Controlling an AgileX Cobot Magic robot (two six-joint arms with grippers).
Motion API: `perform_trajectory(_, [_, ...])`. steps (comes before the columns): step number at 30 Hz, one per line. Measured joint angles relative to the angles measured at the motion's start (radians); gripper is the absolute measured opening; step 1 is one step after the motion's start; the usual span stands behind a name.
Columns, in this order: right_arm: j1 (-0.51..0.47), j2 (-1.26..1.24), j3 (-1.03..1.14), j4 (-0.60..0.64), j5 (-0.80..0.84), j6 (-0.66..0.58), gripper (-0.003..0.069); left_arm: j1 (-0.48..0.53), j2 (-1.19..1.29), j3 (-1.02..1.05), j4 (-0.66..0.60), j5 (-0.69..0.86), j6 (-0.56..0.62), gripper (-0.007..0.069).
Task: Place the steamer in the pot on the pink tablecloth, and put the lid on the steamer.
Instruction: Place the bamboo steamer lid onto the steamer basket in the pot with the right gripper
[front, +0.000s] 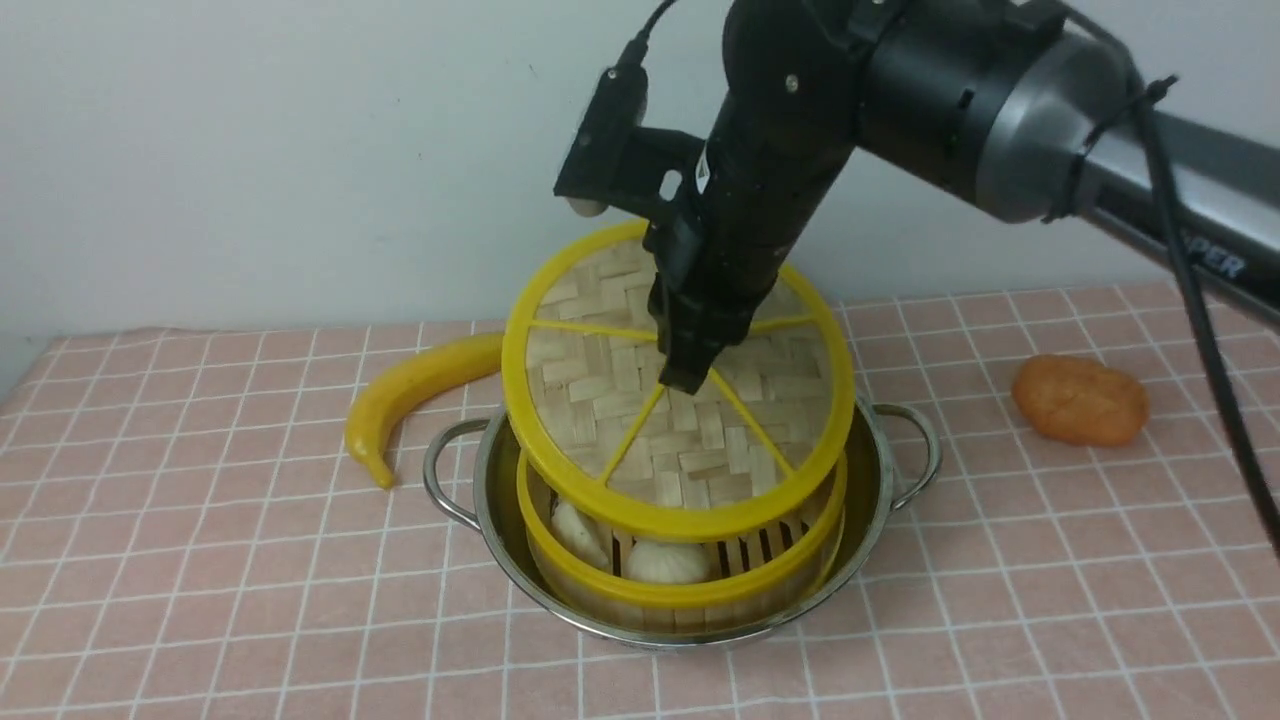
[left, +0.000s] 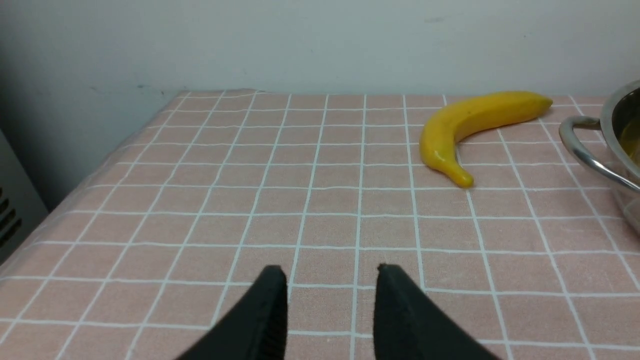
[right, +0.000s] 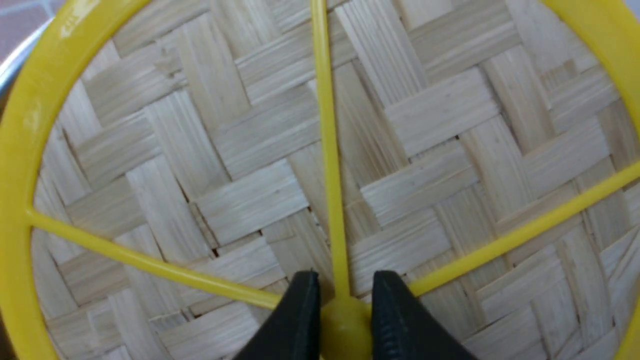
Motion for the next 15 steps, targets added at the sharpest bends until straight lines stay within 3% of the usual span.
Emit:
perform_trajectory(7, [0.0,-0.058,0.131,-0.004,0.002,0.133,0.0146,0.0,0.0,0.0,0.0,0.0,0.0,0.0243])
perform_trajectory(15, [0.0,-0.1,0.136,-0.017,0.005,0.121,0.0146,0.0,0.0,0.0,0.0,0.0,0.0,0.0243])
